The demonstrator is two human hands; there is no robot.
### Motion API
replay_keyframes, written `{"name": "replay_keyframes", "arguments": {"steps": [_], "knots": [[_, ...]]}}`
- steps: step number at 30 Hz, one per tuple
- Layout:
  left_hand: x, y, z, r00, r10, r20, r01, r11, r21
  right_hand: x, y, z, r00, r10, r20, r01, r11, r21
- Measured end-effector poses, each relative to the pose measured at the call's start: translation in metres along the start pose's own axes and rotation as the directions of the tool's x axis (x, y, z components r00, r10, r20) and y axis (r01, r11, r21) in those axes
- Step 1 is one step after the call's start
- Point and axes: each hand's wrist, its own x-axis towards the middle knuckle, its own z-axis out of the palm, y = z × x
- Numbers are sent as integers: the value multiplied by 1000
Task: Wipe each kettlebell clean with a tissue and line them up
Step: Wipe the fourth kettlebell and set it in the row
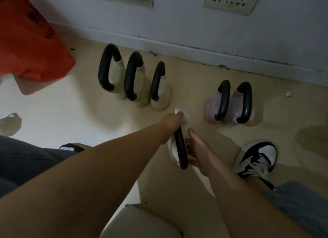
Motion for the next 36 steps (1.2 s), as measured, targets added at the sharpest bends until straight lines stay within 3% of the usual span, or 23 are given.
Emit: {"name": "replay_keyframes", "arguments": {"steps": [3,5,8,12,15,17,20,23,27,32,36], "knots": [[-6,-4,10,999,0,-32,-4,990,-141,2,-3,1,999,14,-32,-15,1000,-9],[-17,-9,18,983,146,-115,-159,981,-112,-1,-6,1,998,29,-55,-30,999,-13],[-36,-29,26,924,365,-112,-351,928,121,-2,-8,-1,997,13,-73,-13,1000,-9],[-52,-68,31,835,550,19,-477,706,524,-11,-6,1,998,-60,-19,60,998,-4],[-79,-87,44,803,596,7,-476,635,608,-20,-3,5,985,-157,-75,161,986,43],[-92,-105,49,780,625,41,-496,578,648,-25,-2,6,984,-146,-106,155,984,90],[-107,-129,51,751,653,96,-527,505,684,-37,-3,10,998,-26,60,13,976,216],[-127,-135,64,780,625,29,-543,653,528,-42,-1,10,995,70,77,-84,974,211],[-150,-120,82,892,452,-9,-440,874,207,-48,1,4,998,36,-50,-32,996,80],[-159,-117,97,962,258,-95,-264,963,-57,-64,4,0,998,19,-59,-19,1000,5],[-157,-117,89,988,144,55,-134,980,-147,-71,10,-2,999,-20,-39,22,999,32]]}}
